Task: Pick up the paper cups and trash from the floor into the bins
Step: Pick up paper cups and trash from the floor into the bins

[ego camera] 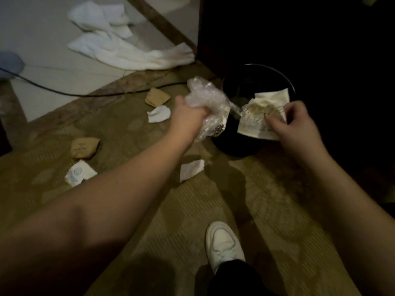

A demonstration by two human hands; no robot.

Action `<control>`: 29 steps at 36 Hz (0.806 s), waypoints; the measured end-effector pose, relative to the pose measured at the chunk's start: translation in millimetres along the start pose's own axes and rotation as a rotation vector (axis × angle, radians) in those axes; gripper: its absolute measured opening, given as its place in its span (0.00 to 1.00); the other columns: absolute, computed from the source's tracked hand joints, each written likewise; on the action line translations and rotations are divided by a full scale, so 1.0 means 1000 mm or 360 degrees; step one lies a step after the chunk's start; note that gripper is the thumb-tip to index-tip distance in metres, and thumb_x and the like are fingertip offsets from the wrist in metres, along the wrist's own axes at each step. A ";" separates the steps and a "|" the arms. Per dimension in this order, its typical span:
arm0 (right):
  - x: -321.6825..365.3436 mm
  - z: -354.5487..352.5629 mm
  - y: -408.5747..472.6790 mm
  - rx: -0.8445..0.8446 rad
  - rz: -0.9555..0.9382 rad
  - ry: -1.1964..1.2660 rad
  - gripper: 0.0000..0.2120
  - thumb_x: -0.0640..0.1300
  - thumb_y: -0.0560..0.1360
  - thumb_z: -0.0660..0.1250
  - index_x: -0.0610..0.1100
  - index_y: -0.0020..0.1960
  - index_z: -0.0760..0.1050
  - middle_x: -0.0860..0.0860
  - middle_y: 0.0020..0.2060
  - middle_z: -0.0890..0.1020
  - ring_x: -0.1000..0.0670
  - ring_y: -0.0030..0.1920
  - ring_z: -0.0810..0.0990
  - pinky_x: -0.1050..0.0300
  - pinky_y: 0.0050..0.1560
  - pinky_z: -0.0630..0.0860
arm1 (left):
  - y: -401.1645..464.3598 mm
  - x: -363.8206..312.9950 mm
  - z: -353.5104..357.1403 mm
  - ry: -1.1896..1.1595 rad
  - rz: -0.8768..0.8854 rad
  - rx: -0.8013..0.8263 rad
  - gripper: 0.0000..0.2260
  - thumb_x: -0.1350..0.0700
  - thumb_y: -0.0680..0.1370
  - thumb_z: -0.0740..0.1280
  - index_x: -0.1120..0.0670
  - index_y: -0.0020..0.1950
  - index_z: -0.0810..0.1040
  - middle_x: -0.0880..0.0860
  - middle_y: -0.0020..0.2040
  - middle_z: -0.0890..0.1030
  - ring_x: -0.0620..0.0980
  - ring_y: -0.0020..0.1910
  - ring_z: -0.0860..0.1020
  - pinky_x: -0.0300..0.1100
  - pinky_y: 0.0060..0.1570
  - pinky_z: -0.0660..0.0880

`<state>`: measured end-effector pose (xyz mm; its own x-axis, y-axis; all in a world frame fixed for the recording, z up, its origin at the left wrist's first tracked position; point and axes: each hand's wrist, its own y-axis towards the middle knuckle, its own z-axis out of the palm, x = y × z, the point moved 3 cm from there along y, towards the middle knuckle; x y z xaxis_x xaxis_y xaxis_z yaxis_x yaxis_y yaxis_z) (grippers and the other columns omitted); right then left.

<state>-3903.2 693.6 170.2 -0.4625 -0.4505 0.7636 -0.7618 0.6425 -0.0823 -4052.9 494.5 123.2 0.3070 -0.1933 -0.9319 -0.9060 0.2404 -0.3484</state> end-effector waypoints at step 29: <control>-0.015 -0.010 0.169 0.0520 -0.0253 -0.1333 0.53 0.57 0.68 0.78 0.50 0.81 0.49 0.46 0.79 0.58 0.42 0.76 0.61 0.45 0.72 0.66 | 0.084 -0.045 0.142 0.2410 0.0371 0.0499 0.54 0.33 0.70 0.72 0.55 0.81 0.42 0.59 0.80 0.51 0.65 0.78 0.49 0.60 0.75 0.50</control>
<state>-4020.8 814.8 151.3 -0.4222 -0.9032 0.0775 -0.8762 0.3846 -0.2904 -4101.3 658.1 121.3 -0.5686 -0.8198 -0.0679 -0.7362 0.5440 -0.4025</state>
